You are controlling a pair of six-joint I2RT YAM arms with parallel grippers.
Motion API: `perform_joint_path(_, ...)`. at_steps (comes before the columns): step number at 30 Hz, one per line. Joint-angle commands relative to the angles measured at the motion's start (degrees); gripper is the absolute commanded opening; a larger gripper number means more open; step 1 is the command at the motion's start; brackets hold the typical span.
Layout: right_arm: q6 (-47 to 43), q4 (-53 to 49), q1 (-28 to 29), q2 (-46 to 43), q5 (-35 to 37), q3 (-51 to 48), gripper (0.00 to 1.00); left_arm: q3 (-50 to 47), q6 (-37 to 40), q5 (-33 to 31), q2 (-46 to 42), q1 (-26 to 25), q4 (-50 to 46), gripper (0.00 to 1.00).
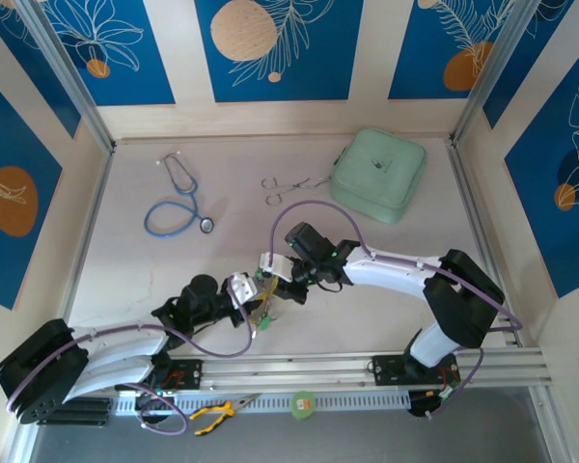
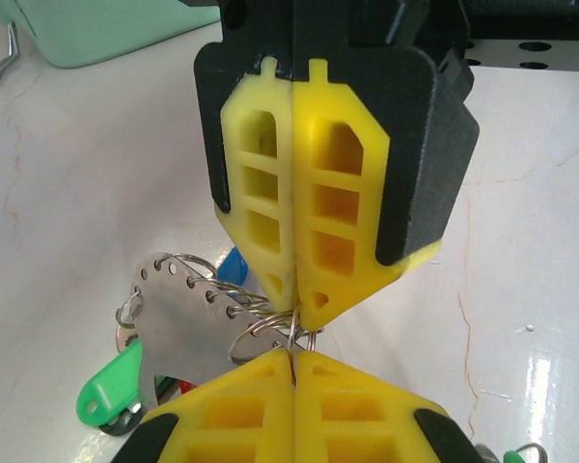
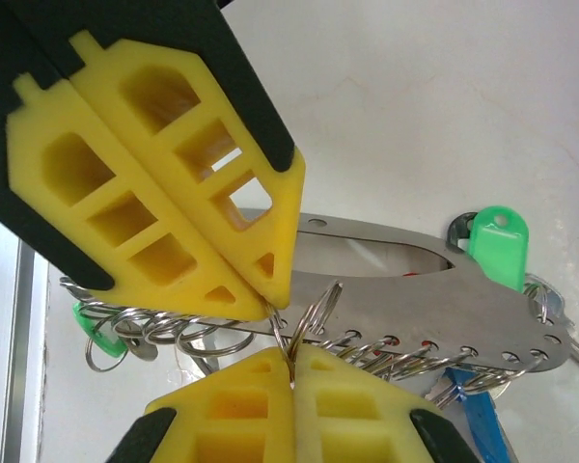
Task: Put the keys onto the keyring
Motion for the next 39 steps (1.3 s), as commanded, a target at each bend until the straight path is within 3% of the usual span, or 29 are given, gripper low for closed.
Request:
perform_joint_path(1, 0.4, 2.4, 0.4, -1.5, -0.5, -0.5, 0.04, -0.7, 1.8, 1.1, -0.9, 0.0, 2.2, 0.00)
perform_joint_path(3, -0.2, 3.1, 0.7, -1.6, -1.5, -0.9, 0.00, -0.9, 1.5, 0.9, -0.6, -0.1, 3.2, 0.00)
perform_joint_path(9, -1.1, 5.8, 1.3, -2.5, -3.9, -2.1, 0.00, -0.6, 0.6, 0.2, 1.0, 0.0, 4.1, 0.00)
perform_joint_path(14, -1.5, 6.7, 1.6, -2.6, -4.4, -2.3, 0.00, -0.4, 0.1, 0.4, 2.7, 0.0, 5.1, 0.12)
perform_joint_path(24, -2.6, 7.1, 2.0, -2.3, -3.6, -1.9, 0.00, 0.2, -0.1, 2.9, 4.4, -0.1, 5.4, 0.15)
perform_joint_path(30, -2.6, 8.0, 2.1, -1.8, -3.5, -1.5, 0.00, 0.6, 0.1, 4.9, 5.0, 0.0, 5.5, 0.14)
perform_joint_path(35, -2.2, 8.1, 2.2, -1.7, -3.1, -1.3, 0.00, 1.0, 0.6, 5.5, 6.0, 0.0, 5.6, 0.00)
perform_joint_path(37, -1.4, 7.3, 1.8, -2.3, -2.2, -1.5, 0.00, 0.7, 0.6, 4.8, 5.8, 0.1, 6.0, 0.00)
perform_joint_path(38, -0.9, 6.7, 1.5, -3.0, -1.6, -1.8, 0.01, 0.6, 0.7, 4.2, 5.4, 0.1, 6.3, 0.00)
perform_joint_path(39, 0.0, 6.2, 0.6, -3.9, -1.3, -2.4, 0.11, 0.4, 0.9, 3.5, 4.9, 0.0, 6.2, 0.00)
